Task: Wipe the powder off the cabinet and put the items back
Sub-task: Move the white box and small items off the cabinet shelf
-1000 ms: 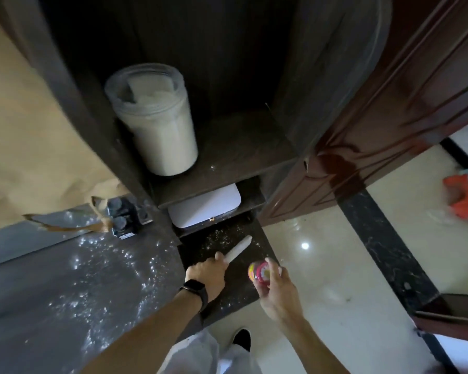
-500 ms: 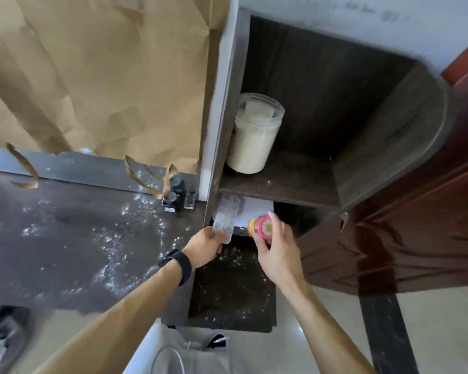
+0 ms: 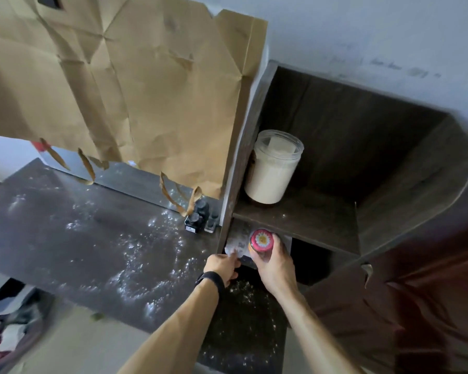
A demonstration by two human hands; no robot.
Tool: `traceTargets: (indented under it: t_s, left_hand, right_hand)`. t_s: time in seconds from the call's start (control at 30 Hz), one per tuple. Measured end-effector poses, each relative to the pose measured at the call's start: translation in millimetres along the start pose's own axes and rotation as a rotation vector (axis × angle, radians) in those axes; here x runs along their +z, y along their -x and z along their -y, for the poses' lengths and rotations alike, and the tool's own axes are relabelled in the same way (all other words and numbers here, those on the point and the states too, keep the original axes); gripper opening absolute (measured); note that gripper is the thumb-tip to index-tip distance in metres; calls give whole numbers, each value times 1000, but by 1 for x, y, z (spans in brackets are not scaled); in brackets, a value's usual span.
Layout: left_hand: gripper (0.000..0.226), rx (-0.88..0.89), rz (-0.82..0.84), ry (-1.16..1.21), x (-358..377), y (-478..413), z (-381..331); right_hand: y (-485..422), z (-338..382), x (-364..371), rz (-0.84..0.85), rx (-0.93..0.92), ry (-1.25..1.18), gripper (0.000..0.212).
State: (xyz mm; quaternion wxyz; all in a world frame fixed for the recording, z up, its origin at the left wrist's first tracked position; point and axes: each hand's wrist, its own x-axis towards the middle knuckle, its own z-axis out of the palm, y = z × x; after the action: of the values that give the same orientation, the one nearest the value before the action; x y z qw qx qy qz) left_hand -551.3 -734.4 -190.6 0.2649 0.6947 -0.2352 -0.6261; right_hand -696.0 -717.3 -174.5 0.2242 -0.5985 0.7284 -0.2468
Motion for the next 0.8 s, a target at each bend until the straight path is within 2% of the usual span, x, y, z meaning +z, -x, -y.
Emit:
traceTargets:
  t_s: [0.17, 0.43, 0.67, 0.8]
  left_hand:
    - [41, 69, -103, -44, 3, -3, -2]
    - [42, 98, -133, -97, 8, -8, -8]
    - [37, 74, -69, -95, 4, -10, -10]
    - [35, 92, -18, -132, -5, -12, -8]
  right_hand:
    - [0, -7, 9, 32, 35, -23, 76]
    - [-5, -10, 14, 44, 39, -9, 77]
    - [2, -8, 12, 19, 16, -58, 75]
    - [23, -4, 13, -69, 116, -141, 72]
